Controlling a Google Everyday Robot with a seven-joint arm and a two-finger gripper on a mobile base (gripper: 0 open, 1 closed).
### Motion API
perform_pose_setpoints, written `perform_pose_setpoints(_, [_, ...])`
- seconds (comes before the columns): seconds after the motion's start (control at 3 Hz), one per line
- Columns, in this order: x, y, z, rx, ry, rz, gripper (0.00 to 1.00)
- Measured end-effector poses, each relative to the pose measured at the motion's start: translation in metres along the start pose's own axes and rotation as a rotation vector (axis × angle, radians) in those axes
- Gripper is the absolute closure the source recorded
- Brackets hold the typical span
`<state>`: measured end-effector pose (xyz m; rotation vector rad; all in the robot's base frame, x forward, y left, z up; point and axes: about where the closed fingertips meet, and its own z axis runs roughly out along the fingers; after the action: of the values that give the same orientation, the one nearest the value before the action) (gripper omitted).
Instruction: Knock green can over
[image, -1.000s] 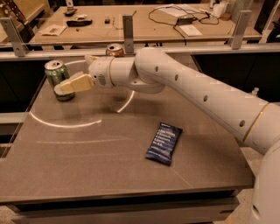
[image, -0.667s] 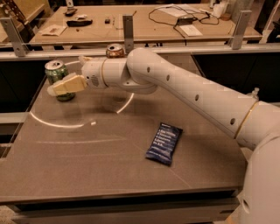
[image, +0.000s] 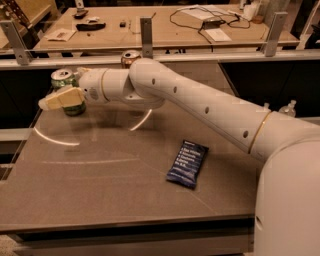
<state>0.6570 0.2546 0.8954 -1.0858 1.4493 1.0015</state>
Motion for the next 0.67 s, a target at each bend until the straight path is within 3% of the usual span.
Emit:
perform_pose_setpoints(0.33, [0.0019,0.0049,0.0100,-0.011,-0.005,0.005,0.16])
perform_pose_setpoints(0.67, [0.0017,0.0078,0.0138,-0.013,-0.011,-0.001,0.41])
